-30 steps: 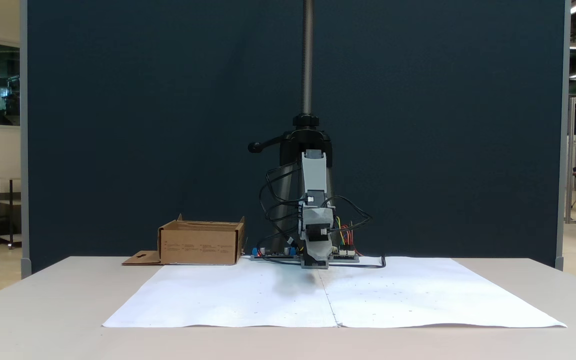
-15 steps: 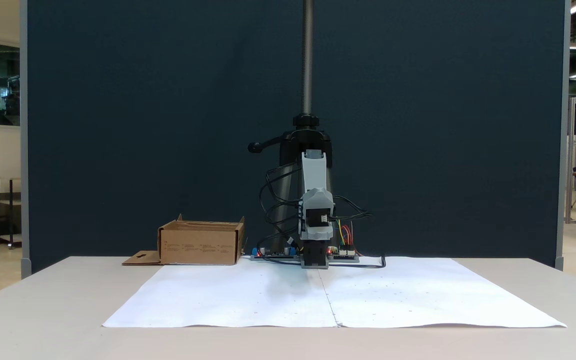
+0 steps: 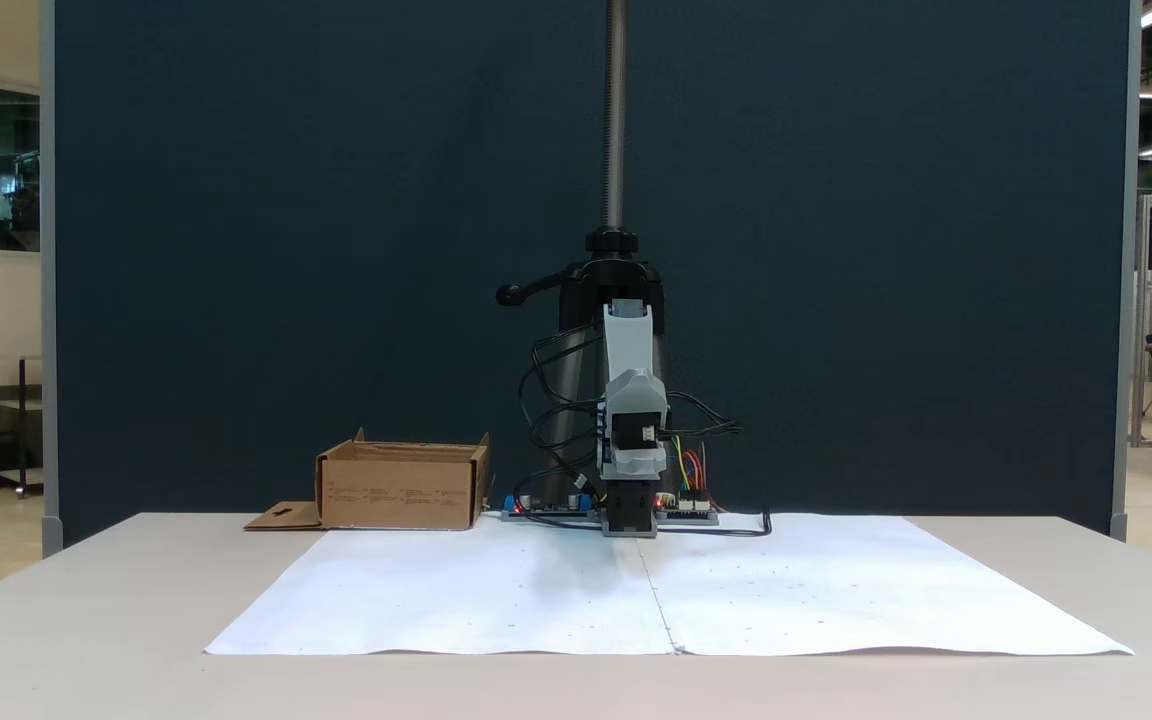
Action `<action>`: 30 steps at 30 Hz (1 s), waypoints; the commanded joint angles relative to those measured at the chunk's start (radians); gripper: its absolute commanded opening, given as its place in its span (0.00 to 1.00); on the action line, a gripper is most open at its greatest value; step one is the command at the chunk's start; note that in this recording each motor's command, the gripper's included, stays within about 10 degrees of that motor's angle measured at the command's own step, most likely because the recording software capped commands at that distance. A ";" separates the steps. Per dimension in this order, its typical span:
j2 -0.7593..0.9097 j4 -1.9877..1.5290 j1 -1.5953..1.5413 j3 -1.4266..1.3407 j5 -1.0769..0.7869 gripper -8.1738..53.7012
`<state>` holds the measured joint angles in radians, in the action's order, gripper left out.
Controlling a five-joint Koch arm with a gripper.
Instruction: Grasp a green dice and put it in the bin.
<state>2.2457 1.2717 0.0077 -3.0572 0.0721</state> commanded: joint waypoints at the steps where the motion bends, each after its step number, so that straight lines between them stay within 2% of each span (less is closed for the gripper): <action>1: 0.118 0.126 0.014 -0.072 -0.041 0.88; 6: 0.120 0.126 0.012 -0.074 0.021 0.87; 30: 0.118 0.130 0.008 -0.072 0.006 0.87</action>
<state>2.2457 1.2717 0.0000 -3.0572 0.0752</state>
